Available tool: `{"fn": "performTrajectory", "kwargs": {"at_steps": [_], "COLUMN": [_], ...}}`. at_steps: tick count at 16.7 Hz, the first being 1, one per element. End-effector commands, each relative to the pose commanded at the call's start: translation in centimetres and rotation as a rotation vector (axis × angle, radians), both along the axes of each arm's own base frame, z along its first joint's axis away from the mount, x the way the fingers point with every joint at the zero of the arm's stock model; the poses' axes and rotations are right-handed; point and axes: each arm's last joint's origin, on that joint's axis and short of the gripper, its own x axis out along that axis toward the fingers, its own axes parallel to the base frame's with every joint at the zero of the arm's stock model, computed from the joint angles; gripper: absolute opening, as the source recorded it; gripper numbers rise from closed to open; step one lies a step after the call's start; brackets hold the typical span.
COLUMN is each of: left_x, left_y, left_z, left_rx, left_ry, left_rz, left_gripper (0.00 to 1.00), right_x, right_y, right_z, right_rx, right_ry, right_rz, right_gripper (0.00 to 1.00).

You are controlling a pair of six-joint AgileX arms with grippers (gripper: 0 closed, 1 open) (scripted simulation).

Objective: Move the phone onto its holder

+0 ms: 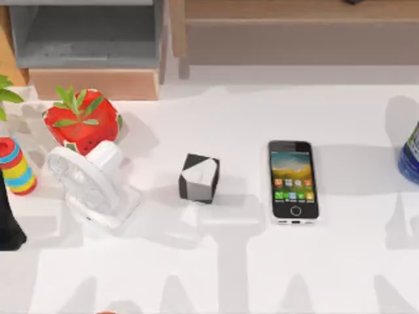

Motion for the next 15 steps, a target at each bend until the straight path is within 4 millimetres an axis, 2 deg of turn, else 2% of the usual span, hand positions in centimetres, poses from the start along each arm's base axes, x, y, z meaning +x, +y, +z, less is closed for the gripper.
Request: {"fn": "performTrajectory", "kwargs": {"at_steps": [4, 9, 12, 15], "left_x": [0.0, 0.0, 0.0, 0.0], "left_y": [0.0, 0.0, 0.0, 0.0], "left_z": [0.0, 0.0, 0.0, 0.0], "left_rx": [0.000, 0.000, 0.000, 0.000], "left_ry": [0.000, 0.000, 0.000, 0.000], "left_rz": [0.000, 0.000, 0.000, 0.000], "left_gripper": [1.00, 1.00, 1.00, 1.00], "right_x": [0.0, 1.1, 3.3, 6.9], "right_y": [0.0, 0.5, 1.3, 2.8], "right_z": [0.5, 3.9, 6.9, 9.7], "right_rx": [0.006, 0.057, 0.099, 0.135], "right_ry": [0.023, 0.214, 0.392, 0.589], "right_rz": [-0.001, 0.011, 0.035, 0.063], "right_gripper": [1.00, 1.00, 1.00, 1.00]}}
